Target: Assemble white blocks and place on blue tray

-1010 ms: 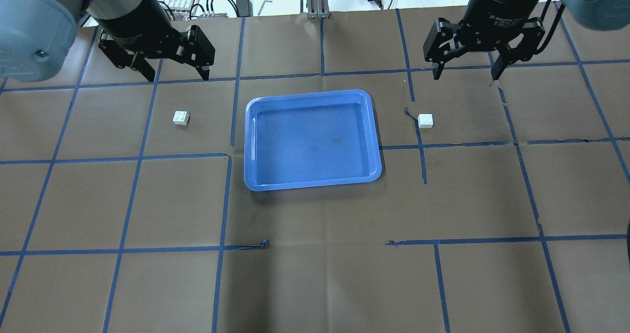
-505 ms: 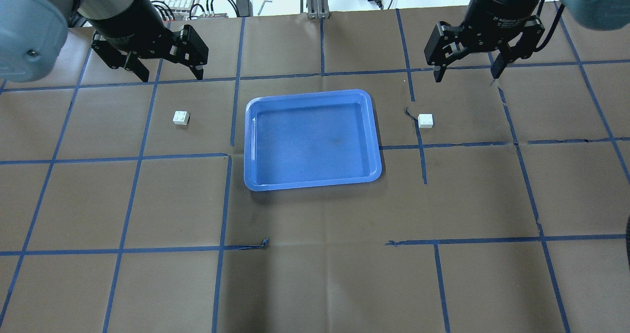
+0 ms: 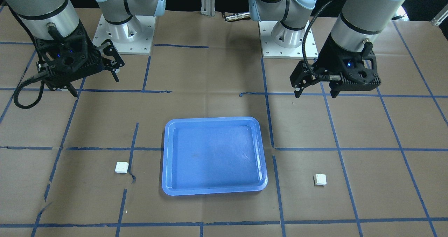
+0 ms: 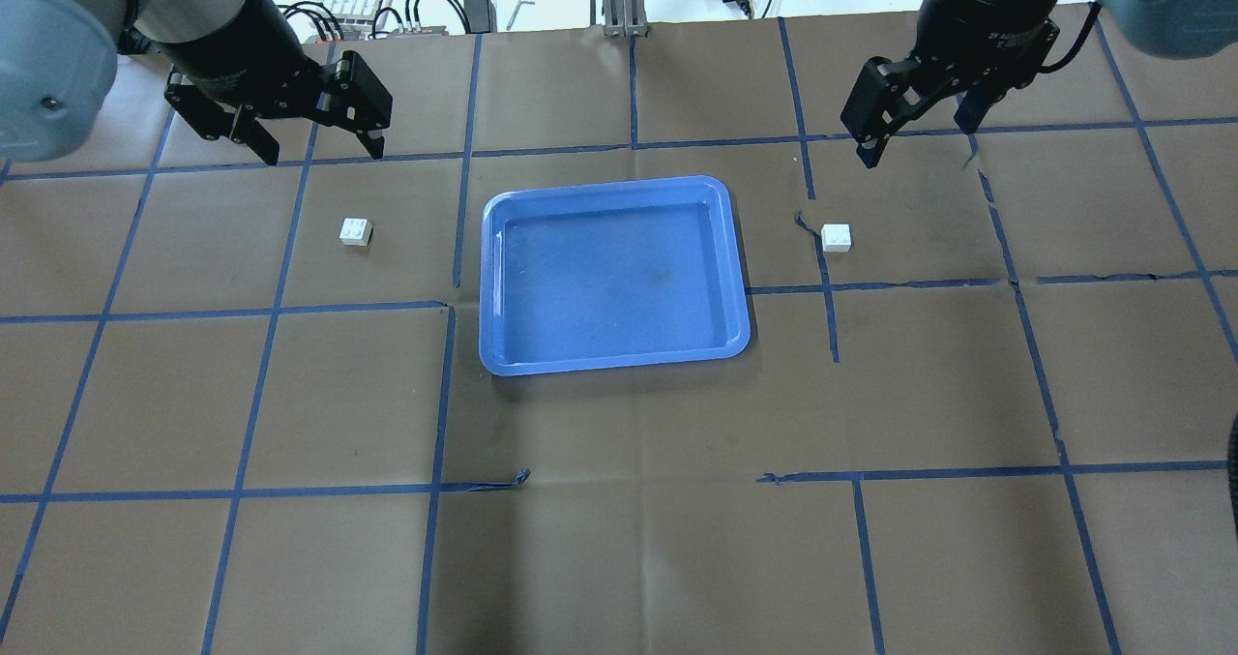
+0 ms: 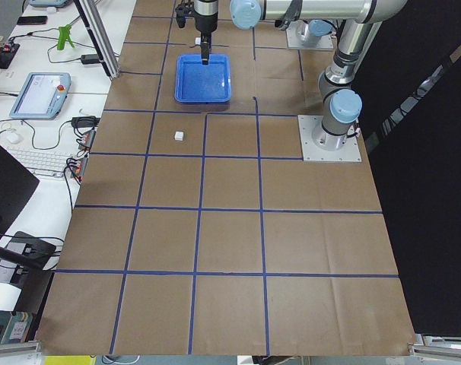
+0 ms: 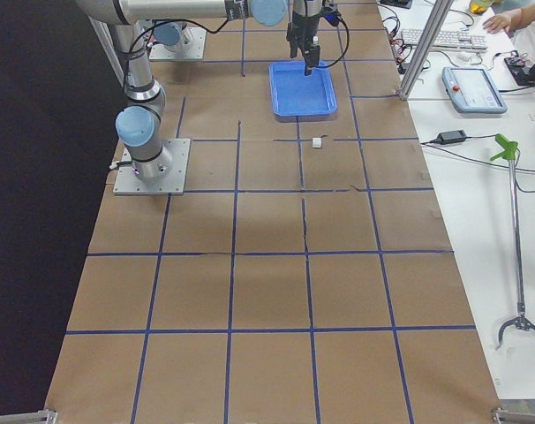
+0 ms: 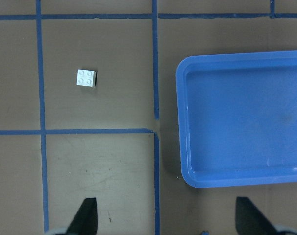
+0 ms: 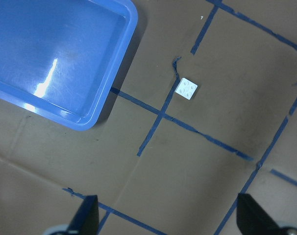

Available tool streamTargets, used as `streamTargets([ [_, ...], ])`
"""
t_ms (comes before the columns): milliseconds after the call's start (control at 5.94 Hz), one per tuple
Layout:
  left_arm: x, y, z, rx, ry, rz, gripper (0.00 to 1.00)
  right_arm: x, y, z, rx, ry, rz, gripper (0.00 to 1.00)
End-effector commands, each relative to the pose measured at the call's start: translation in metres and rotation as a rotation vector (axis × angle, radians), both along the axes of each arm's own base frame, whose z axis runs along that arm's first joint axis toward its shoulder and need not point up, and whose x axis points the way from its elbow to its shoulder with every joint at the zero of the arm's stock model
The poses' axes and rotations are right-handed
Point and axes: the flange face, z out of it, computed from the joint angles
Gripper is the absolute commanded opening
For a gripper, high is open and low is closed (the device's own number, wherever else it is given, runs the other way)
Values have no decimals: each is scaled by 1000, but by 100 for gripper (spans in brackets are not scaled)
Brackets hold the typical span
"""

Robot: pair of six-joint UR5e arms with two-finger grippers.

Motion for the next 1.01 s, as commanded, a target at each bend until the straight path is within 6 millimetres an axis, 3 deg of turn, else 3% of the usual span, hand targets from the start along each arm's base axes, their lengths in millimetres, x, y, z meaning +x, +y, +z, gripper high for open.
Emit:
streamTargets([
  [0,50,-47,-82,-6,-1,18,99,-8,-22,-16,-8,6,386,100],
  [337,74,-98,-165,-43,-14,-18,99,-26,-36,-26,-12,7,642,100],
  [505,89,-117,-217,-12,-13,-6,99,-52,-55,-35,-36,-23,759,100],
  [842,103,-126,-272,50,-3,-93,99,-98,-91,-83,-100,-228,912,100],
])
